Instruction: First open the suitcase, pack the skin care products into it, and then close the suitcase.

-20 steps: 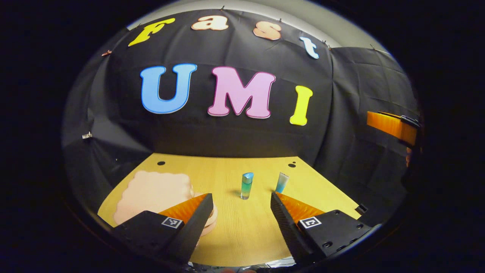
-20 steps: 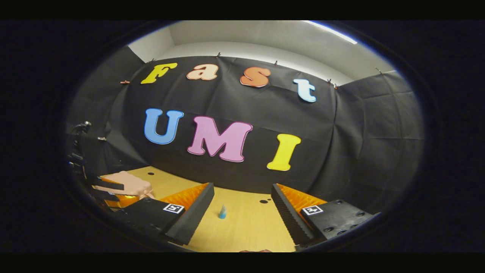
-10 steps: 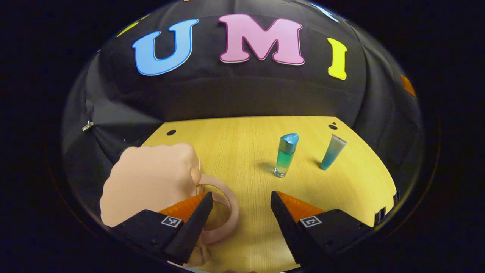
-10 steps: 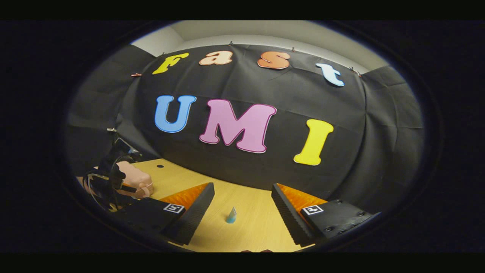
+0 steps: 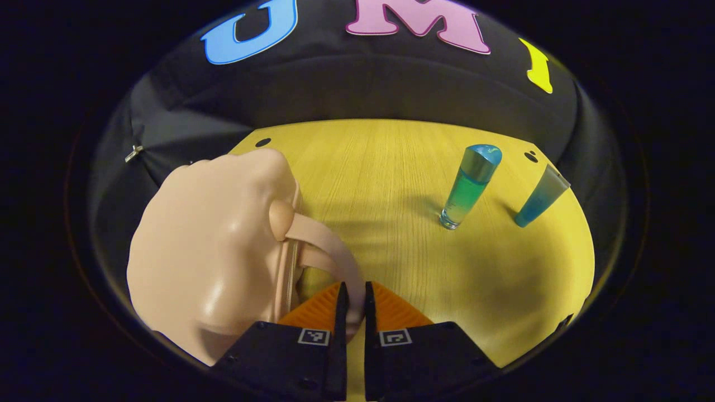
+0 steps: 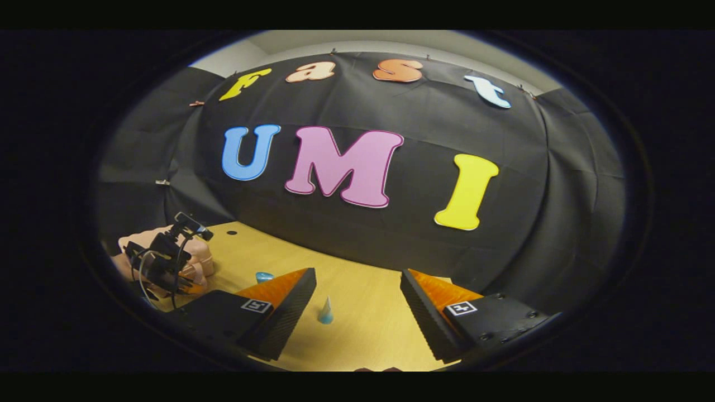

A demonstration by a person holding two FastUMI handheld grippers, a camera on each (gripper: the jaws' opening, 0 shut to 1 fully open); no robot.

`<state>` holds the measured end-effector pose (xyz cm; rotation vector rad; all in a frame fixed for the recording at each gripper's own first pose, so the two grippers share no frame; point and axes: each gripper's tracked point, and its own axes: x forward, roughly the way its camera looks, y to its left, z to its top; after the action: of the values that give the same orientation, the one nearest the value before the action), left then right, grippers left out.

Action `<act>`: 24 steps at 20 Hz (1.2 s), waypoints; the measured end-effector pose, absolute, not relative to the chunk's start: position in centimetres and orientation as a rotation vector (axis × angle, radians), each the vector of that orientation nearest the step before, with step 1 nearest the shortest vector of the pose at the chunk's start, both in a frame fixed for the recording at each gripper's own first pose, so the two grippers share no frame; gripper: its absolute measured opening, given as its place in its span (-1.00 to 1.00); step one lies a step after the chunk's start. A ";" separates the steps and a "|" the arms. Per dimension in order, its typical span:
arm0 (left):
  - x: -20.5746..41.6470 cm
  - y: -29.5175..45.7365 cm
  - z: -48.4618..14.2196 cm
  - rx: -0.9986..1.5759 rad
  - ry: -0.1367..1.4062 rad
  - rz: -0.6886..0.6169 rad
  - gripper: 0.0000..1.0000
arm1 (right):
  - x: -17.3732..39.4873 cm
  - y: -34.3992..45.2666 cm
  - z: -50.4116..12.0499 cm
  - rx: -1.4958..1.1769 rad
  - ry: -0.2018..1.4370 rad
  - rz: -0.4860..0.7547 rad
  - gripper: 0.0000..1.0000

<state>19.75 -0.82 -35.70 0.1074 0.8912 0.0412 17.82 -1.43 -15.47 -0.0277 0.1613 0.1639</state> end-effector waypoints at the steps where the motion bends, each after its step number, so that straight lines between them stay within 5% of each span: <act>1: 20.0 -1.0 -34.7 0.132 0.873 0.037 -0.72 | 17.8 -1.8 -15.6 -0.028 0.160 0.155 0.94; 13: 19.1 4.8 -17.8 0.004 0.786 -0.007 -0.78 | 18.5 -2.2 -15.2 -0.016 0.154 0.118 0.93; 24: 18.1 27.4 -6.8 0.076 0.597 0.123 -0.79 | 17.6 1.3 -11.2 -0.032 0.147 -0.016 0.93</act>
<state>18.14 27.35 -6.76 0.0757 0.5974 0.1229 17.61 1.28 -11.22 -0.0324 0.1475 -0.0156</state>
